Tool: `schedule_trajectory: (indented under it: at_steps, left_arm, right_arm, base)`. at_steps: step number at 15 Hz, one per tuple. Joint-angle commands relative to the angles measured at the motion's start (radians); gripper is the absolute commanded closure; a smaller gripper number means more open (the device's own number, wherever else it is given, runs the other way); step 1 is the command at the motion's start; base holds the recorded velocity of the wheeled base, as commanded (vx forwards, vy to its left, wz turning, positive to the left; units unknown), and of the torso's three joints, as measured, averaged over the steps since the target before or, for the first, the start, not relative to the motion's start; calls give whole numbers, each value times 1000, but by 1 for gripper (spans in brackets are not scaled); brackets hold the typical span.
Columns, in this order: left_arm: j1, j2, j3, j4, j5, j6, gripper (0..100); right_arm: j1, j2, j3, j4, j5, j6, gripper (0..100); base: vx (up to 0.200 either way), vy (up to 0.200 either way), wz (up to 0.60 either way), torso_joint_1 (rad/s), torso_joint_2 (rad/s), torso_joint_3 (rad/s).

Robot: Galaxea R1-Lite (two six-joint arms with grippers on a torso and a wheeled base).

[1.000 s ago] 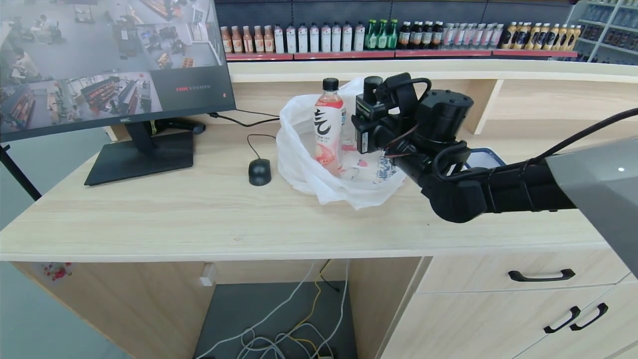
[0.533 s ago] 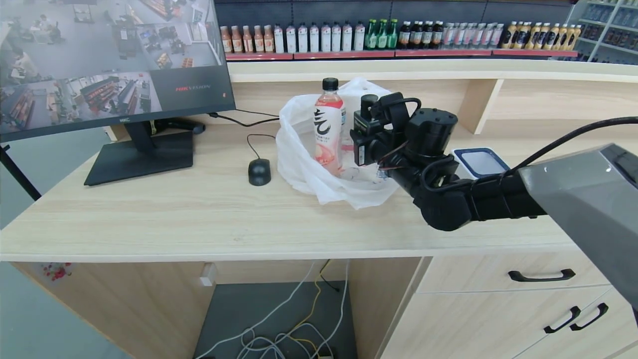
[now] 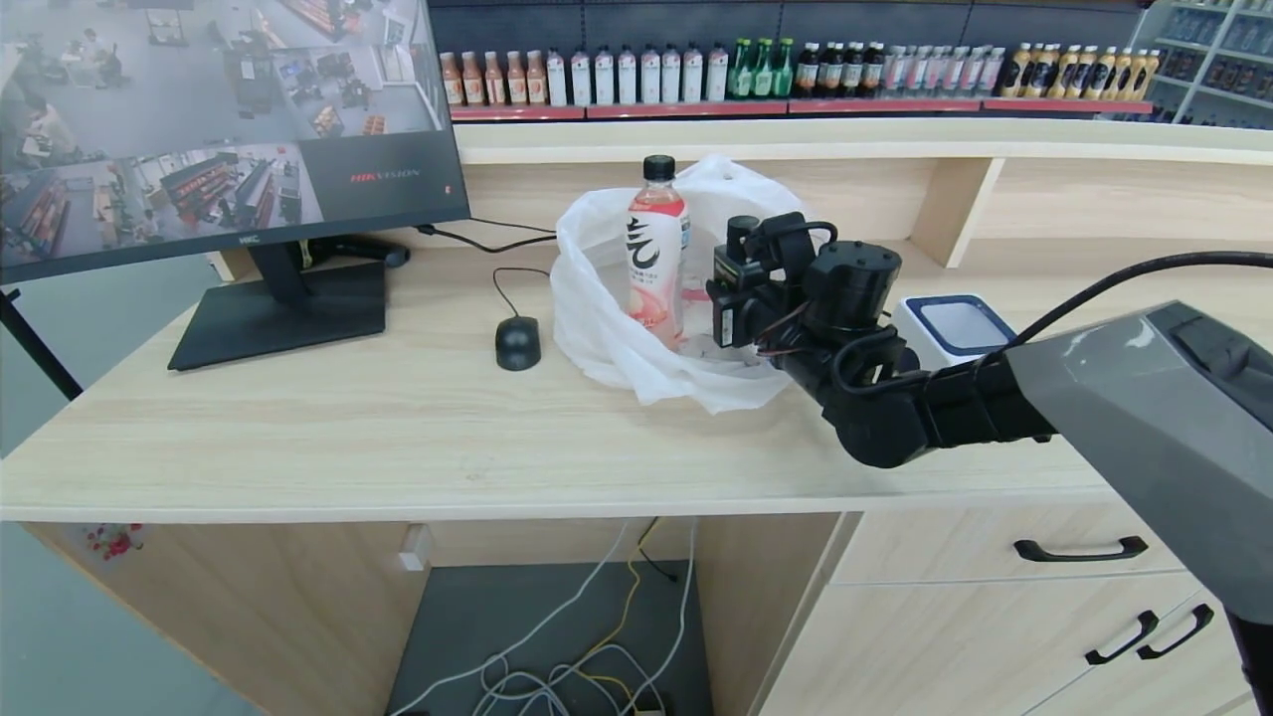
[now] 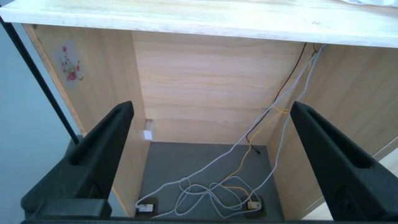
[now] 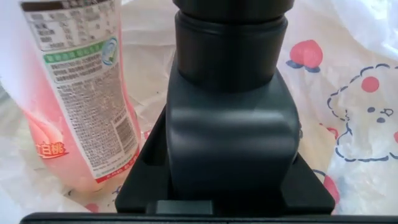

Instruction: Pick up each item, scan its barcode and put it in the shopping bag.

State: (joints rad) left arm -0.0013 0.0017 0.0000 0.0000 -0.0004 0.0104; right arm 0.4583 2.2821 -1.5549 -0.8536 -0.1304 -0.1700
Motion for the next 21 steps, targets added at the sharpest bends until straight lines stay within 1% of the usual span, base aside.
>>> schedule_trajectory:
  at_steps: [1, 17, 18, 21]
  left_arm:
    - [0, 0, 0, 0, 0, 0, 0]
    - [0, 0, 0, 0, 0, 0, 0]
    - [0, 0, 0, 0, 0, 0, 0]
    - [0, 0, 0, 0, 0, 0, 0]
  right_arm:
    - [-6, 17, 3, -2, -1, 1, 100]
    - [-9, 36, 6, -2, -1, 21, 100]
    - [-9, 34, 6, -2, -1, 21, 0]
    - [-3, 30, 4, -7, -3, 46, 0]
  base:
    - [0, 0, 0, 0, 0, 0]
    - [0, 0, 0, 0, 0, 0]
    - [0, 0, 0, 0, 0, 0]
    - [0, 0, 0, 0, 0, 0]
